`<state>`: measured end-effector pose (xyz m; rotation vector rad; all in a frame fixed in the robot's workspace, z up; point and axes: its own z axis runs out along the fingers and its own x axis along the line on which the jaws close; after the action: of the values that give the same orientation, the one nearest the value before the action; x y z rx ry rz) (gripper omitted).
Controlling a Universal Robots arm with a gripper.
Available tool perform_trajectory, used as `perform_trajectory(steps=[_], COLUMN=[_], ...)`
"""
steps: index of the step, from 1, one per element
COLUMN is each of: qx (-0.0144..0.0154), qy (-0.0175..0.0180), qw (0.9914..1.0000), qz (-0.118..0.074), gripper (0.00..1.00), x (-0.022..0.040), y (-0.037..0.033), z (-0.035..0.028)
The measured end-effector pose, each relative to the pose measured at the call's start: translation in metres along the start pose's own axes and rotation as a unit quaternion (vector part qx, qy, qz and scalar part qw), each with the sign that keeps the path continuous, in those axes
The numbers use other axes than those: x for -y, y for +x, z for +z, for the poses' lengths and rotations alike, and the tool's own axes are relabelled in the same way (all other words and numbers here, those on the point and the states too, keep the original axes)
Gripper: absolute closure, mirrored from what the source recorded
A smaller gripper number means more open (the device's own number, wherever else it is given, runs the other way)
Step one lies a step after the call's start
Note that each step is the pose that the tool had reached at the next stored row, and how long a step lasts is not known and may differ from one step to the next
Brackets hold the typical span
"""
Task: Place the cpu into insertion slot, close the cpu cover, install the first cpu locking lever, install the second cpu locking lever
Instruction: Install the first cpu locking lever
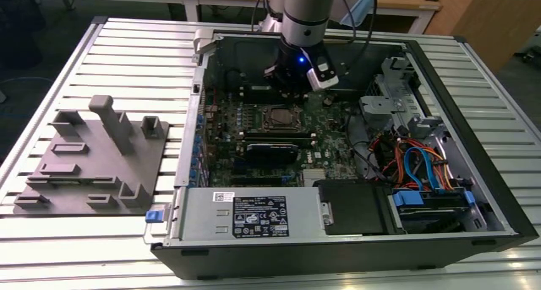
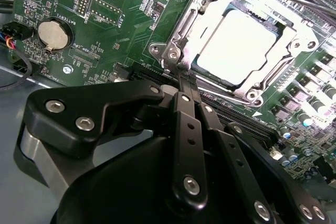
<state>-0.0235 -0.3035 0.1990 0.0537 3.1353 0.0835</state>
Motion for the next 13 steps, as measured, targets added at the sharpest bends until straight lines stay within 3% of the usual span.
perform_trajectory(steps=[6,10,13], qx=[0.0000,0.0001,0.0001], qy=[0.0001,0.0063,0.0085], qw=[1.00000,0.99998,0.99996], qz=[0.000,0.000,0.000], gripper=[0.90,0.90,0.90], x=[-0.0001,0.0001,0.0002], y=[0.0000,-0.0001,-0.0002], z=[-0.0018,-0.0002,0.0012])
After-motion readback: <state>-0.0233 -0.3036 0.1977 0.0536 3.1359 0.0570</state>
